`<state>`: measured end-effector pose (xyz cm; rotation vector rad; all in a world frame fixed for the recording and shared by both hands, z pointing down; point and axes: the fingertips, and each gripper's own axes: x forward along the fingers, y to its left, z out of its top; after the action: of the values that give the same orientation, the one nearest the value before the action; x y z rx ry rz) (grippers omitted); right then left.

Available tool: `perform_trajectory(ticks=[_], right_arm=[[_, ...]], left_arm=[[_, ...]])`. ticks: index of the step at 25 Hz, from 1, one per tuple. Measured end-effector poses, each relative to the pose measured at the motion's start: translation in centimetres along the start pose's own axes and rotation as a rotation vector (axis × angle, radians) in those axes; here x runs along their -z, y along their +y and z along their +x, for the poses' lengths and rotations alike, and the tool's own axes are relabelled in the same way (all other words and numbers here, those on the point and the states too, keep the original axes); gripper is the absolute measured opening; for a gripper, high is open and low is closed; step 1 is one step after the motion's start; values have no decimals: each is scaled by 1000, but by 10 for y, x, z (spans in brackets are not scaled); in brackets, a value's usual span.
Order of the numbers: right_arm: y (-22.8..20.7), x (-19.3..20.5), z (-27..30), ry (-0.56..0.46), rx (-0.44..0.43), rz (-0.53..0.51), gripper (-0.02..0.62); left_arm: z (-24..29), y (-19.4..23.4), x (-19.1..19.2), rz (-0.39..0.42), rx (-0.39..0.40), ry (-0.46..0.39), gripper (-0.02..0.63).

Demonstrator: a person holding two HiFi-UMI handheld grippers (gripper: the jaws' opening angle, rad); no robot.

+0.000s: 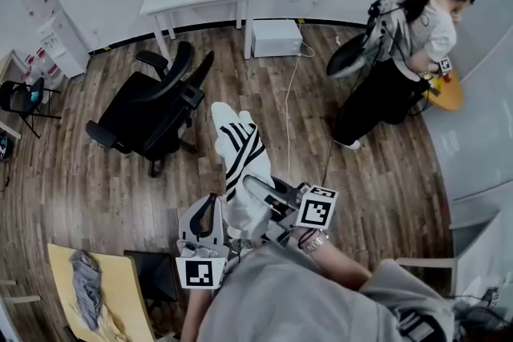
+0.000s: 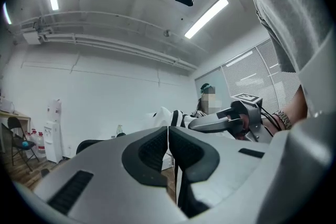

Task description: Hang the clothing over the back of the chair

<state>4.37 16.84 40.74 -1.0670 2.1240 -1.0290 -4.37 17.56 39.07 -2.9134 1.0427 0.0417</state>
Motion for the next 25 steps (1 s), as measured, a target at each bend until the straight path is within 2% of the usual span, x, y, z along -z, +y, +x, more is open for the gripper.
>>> perform_trajectory(ticks=[12, 22, 25], right_arm=[[-2, -16, 30, -33, 3, -49, 110], [-15, -39, 39, -54, 31, -67, 110], [-19, -45, 47, -49, 27, -70, 110]], left_arm=[[5, 35, 0, 4, -4, 7, 41], [18, 60, -3, -6, -42, -28, 41], [23, 65, 2, -2, -46, -3, 41]])
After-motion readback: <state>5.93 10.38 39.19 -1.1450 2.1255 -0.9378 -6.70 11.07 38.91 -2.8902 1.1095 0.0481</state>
